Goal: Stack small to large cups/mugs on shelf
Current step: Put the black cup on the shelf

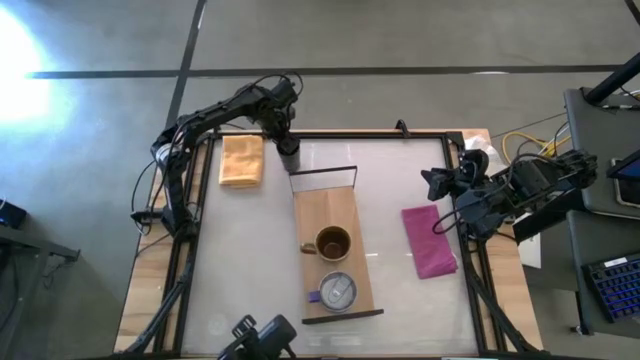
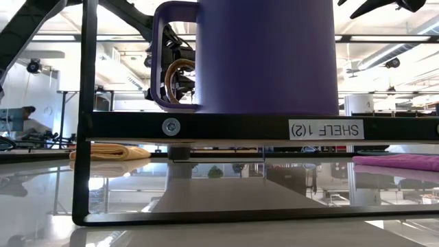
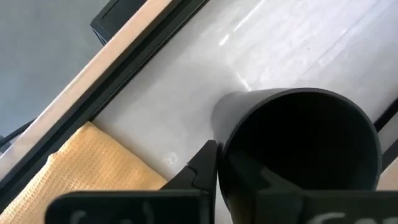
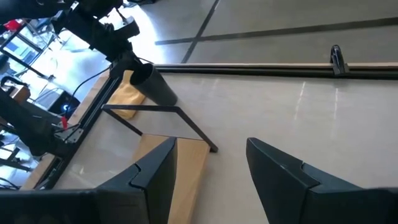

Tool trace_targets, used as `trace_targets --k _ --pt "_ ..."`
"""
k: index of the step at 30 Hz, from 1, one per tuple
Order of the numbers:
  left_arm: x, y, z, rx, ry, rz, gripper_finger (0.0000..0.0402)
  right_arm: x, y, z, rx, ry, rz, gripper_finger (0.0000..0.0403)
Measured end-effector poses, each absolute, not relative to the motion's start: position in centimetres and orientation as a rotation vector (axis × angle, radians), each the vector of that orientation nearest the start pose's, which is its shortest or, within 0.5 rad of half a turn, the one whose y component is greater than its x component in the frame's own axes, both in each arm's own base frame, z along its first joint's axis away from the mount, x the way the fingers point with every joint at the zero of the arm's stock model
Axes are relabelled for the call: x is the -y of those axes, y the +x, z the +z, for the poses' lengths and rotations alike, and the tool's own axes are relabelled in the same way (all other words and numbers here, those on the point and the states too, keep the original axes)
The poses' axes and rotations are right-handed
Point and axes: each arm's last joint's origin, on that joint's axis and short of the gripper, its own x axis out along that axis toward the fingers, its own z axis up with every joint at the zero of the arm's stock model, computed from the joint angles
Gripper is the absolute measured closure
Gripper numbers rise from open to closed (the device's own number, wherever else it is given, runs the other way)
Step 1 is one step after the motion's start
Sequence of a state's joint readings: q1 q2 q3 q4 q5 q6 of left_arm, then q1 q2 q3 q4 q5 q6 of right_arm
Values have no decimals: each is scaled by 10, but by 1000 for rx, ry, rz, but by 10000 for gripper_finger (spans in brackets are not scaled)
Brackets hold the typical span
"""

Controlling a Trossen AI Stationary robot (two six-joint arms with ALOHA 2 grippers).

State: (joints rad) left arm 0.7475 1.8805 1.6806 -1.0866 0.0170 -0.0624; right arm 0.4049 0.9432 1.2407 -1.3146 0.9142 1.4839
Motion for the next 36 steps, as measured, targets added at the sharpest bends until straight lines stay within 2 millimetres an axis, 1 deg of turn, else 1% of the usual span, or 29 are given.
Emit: trace_targets --k 3,5,8,11,14,18,21,24,27,30,33,36 --pt "-257 278 275 -1215 -504 672 400 -28 124 373 -296 739 -905 216" --pt "-255 275 282 -1229 -474 683 400 -28 124 373 -294 740 -905 216" --pt "-249 267 301 -1219 -450 700 401 -28 124 373 -293 743 -905 216" --pt "-237 257 323 -1201 -439 702 401 -28 124 373 -293 743 -904 216" --pt "-216 244 344 -1205 -435 686 401 -28 124 373 -295 740 -904 216" --pt "-182 232 367 -1203 -449 671 401 -27 122 374 -297 730 -898 216" --pt "-153 229 379 -1212 -451 638 401 -27 120 375 -295 731 -892 216" --pt "-124 226 386 -1250 -462 601 401 -25 118 376 -289 737 -888 216" --pt "-97 229 390 -1255 -456 551 401 -25 117 376 -288 737 -885 216" --pt "-74 241 393 -1211 -463 470 401 -25 116 376 -290 734 -883 216" --pt "-56 259 395 -1155 -450 411 401 -25 116 376 -298 722 -878 216" --pt "-46 279 393 -1152 -427 372 401 -25 116 376 -299 721 -878 216"
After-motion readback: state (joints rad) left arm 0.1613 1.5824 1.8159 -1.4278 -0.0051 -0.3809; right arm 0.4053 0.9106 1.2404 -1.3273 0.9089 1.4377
